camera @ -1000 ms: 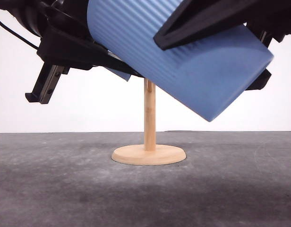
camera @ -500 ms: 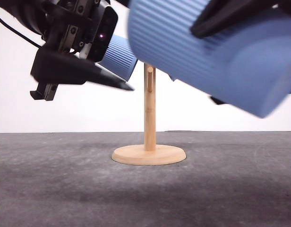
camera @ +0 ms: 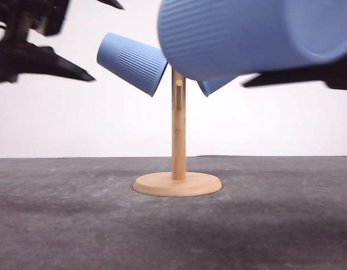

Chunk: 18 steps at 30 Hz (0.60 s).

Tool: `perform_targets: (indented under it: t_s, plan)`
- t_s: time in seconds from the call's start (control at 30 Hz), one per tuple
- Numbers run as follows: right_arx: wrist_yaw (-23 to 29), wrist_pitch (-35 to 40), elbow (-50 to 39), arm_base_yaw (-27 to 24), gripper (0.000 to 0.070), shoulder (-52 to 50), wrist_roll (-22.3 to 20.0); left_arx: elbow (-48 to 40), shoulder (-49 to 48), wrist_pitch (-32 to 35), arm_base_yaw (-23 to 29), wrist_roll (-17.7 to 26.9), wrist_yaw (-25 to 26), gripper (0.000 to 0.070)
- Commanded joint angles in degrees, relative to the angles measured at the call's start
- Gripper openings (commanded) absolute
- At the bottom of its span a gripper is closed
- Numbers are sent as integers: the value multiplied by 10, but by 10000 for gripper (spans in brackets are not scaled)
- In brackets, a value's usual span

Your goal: Place three cups

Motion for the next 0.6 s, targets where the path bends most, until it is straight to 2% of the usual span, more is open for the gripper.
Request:
perform_targets:
  t_s: [0.0,0.1,0.27,0.43,0.57]
  plan:
    - [-25,48,6,-11,399,32,59,13,-10,0,10,18,0,487]
    - [-64,108,6,-46,399,90,75,13,-36,-10,36,21,0,486]
    - [-116,176,6,-108,399,186,80,13,-72,-26,72,21,0,487]
    - [-116,247,7,-143,398,262,88,13,-91,-35,94,20,0,486]
    - [-111,303,12,-151,398,309,125,13,-94,-35,103,20,-4,486]
